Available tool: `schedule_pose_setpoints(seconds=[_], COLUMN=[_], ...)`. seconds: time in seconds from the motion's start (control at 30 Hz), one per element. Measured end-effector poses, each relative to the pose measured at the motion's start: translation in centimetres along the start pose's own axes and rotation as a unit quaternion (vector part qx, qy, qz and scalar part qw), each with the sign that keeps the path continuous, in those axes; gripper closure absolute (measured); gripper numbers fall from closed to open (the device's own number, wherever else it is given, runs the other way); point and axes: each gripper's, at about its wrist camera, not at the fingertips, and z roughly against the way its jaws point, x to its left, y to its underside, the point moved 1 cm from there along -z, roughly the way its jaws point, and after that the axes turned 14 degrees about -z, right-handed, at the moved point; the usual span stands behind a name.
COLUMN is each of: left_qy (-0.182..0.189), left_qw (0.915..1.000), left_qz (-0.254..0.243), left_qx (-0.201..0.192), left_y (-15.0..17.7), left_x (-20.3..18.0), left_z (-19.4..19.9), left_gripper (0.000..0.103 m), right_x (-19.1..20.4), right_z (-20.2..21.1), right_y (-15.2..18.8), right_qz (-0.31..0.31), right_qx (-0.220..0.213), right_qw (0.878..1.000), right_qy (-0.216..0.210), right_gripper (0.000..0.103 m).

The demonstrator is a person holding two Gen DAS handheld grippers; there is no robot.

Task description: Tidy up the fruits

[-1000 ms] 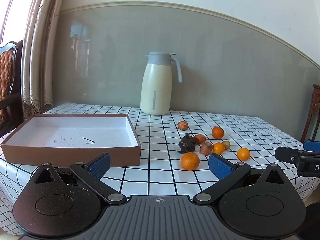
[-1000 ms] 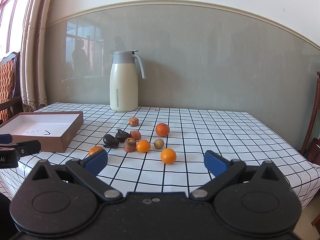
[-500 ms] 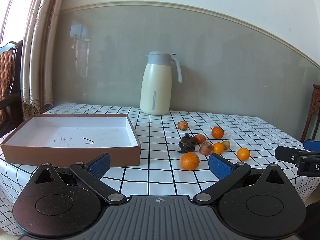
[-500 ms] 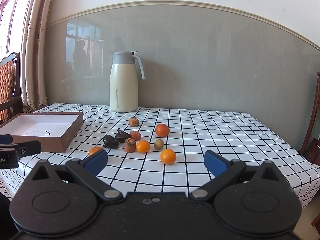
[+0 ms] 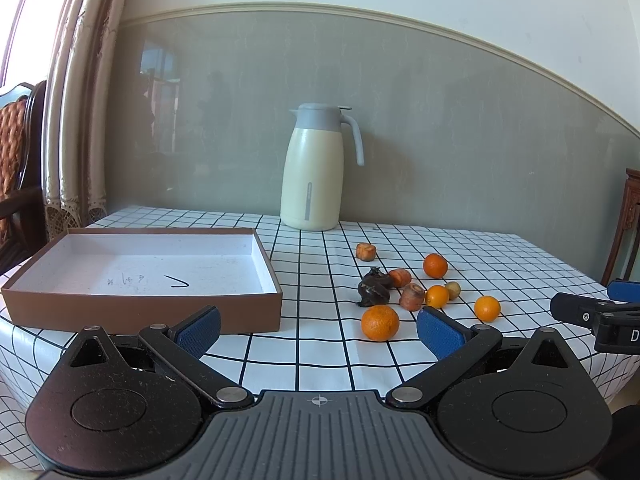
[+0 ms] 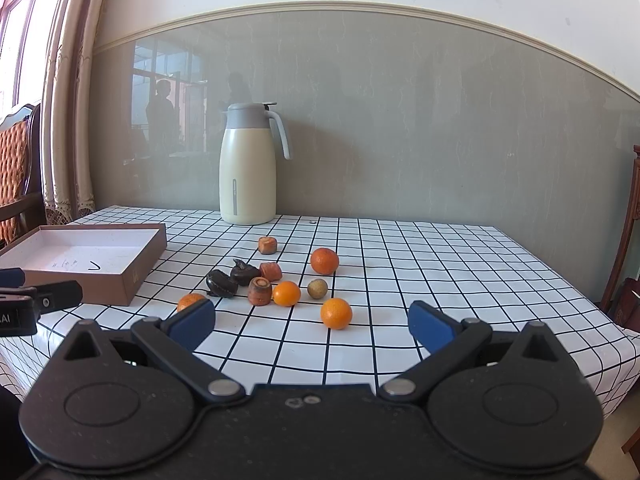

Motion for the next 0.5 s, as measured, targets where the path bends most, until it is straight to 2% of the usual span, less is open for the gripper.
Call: schedule_pose_setpoints(seconds=[0.5], left_qy=[0.002], left_qw=[1.0], left_qz=[-0.001], left_qx=[-0.002], left_y=[-0.05], left_x=[-0.17], left_z=[0.03], left_gripper=[0.0], right_x=[0.01], right_z=[-0.07], right_y=[0.05], right_qz=[0.0], right_qx=[0.0], right_qw=[1.0], right_qy=[0.0], right_gripper=[0.006])
